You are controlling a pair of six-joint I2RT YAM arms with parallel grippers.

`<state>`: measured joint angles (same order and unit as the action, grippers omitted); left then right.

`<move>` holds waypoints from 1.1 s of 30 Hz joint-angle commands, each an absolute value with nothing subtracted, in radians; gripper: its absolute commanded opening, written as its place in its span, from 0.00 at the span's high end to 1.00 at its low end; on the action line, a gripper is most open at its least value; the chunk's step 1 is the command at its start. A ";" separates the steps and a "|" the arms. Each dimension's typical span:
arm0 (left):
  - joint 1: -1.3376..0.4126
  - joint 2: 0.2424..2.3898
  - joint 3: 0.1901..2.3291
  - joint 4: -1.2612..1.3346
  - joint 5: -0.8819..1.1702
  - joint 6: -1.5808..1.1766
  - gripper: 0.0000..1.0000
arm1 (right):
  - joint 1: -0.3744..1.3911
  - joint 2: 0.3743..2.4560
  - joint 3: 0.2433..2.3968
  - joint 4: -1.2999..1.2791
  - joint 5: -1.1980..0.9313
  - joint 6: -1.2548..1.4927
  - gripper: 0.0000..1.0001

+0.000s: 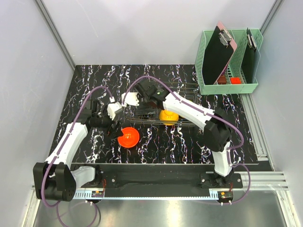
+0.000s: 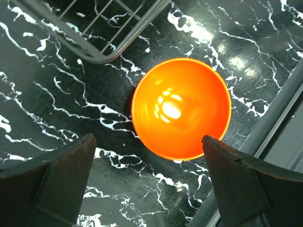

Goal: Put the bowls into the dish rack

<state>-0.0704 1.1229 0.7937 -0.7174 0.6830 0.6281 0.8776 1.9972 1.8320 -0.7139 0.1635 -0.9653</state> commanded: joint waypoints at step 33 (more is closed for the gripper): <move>0.349 0.985 0.718 -0.600 0.821 0.563 0.01 | 0.887 2.306 2.120 -0.660 0.167 -1.069 0.00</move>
<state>0.2867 0.9550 0.7193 -0.6357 0.7372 0.5591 0.8867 2.2768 2.0449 -0.6682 0.1154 -0.9985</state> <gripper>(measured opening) 0.987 0.993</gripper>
